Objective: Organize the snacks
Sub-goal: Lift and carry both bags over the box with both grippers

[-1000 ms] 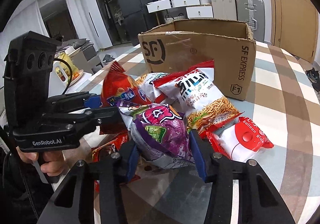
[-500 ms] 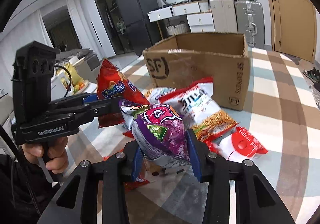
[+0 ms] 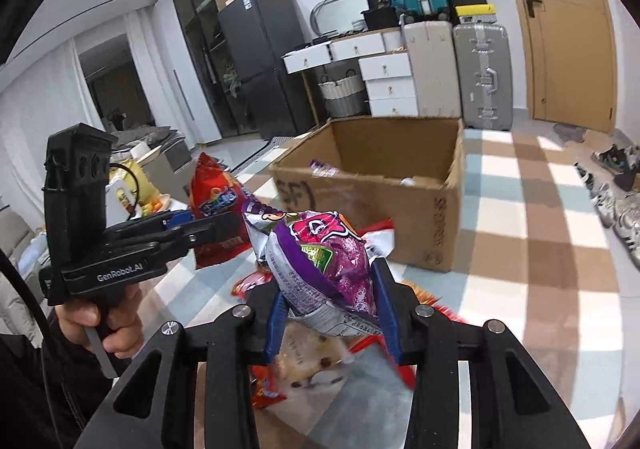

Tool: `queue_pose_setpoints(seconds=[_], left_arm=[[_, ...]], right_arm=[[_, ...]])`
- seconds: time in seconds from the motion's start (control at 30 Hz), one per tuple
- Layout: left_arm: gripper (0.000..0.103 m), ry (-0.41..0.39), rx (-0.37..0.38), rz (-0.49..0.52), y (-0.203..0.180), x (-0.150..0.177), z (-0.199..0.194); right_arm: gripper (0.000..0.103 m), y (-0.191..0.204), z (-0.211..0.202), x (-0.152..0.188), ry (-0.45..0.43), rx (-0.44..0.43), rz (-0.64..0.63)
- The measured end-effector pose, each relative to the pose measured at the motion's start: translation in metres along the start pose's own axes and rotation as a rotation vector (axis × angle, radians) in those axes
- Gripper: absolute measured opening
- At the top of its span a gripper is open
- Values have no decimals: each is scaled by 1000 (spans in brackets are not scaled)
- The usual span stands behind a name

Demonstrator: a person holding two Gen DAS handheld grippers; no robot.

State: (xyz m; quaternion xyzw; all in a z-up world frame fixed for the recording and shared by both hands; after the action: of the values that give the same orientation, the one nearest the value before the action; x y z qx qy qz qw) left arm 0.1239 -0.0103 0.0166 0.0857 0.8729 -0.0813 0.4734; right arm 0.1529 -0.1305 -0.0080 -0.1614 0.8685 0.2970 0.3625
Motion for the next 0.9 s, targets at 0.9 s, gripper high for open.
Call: queue_pose_setpoints(seconds=[0.9], left_arm=[[37, -27, -34, 20, 36, -89, 41]], right_arm=[[40, -3, 14, -85, -43, 18, 20]])
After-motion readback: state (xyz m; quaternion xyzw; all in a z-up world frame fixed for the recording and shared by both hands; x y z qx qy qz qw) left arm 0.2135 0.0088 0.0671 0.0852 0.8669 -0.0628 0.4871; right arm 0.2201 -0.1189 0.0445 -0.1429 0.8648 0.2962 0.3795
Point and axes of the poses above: each gripper's, at about its wrist camera, not at the fingertips, and z roughly the way its jaws point, y to its left, x to its underside, the point moved 5 cm from there along z, roughly the way its jaws point, and after that the axes turned 10 degrees about z, right-handed, at the moved point
